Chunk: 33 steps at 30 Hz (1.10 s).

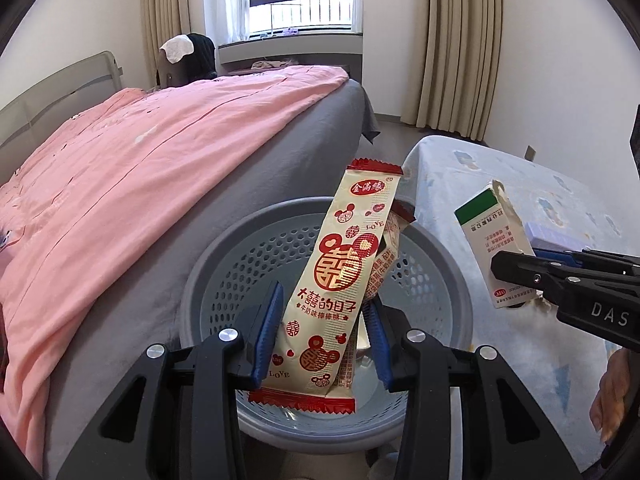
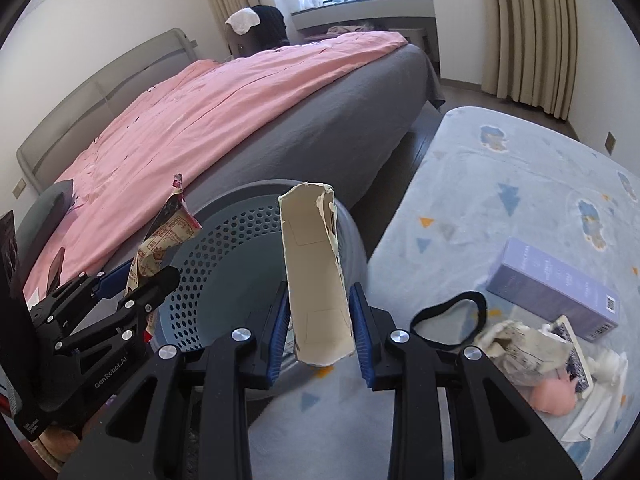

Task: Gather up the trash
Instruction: 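Carry wrapper and carton over the wastebasket and open both grippers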

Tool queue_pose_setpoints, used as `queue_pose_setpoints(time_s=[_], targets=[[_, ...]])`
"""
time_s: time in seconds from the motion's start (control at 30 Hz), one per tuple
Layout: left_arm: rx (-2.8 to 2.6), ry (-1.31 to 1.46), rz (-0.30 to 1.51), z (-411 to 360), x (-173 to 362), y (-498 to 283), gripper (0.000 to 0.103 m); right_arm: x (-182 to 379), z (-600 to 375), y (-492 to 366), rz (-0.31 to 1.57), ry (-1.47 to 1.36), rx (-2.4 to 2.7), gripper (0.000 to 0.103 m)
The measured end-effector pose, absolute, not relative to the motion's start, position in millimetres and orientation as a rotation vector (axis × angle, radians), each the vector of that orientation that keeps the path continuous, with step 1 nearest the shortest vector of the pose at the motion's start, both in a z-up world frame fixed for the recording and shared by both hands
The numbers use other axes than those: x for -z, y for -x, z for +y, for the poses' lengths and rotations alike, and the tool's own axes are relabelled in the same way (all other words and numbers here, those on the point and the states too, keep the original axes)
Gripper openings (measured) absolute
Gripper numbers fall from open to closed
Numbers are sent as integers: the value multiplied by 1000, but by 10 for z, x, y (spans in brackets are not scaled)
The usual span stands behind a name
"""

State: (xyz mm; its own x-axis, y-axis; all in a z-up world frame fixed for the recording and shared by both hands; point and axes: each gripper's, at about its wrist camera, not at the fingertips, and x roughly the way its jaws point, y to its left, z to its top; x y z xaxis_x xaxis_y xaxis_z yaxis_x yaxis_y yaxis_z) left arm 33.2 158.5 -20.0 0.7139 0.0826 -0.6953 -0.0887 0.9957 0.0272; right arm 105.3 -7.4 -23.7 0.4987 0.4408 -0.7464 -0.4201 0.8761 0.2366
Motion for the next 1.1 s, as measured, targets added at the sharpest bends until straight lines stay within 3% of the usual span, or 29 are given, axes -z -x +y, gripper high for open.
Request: queue_pose_setpoints(time_s=[0.37, 0.47, 0.5, 0.53, 0.77, 0.87, 1.1], targets=[[-161, 46, 828, 1833, 408, -434, 40, 498, 216, -1228, 974, 6, -565, 31], [-174, 50, 827, 1850, 406, -437, 45, 492, 206, -1217, 968, 3, -565, 32], [-179, 48, 826, 1849, 405, -433, 53, 485, 203, -1209, 964, 3, -564, 35], [-183, 46, 823, 1848, 402, -435, 55, 475, 196, -1196, 957, 2, -561, 39], [-214, 40, 830, 1881, 417, -441, 55, 433, 189, -1163, 940, 4, -560, 43], [-231, 41, 827, 1899, 416, -432, 61, 433, 204, -1166, 944, 8, -564, 43], [-259, 25, 817, 1887, 394, -418, 63, 432, 221, -1128, 937, 16, -558, 46]])
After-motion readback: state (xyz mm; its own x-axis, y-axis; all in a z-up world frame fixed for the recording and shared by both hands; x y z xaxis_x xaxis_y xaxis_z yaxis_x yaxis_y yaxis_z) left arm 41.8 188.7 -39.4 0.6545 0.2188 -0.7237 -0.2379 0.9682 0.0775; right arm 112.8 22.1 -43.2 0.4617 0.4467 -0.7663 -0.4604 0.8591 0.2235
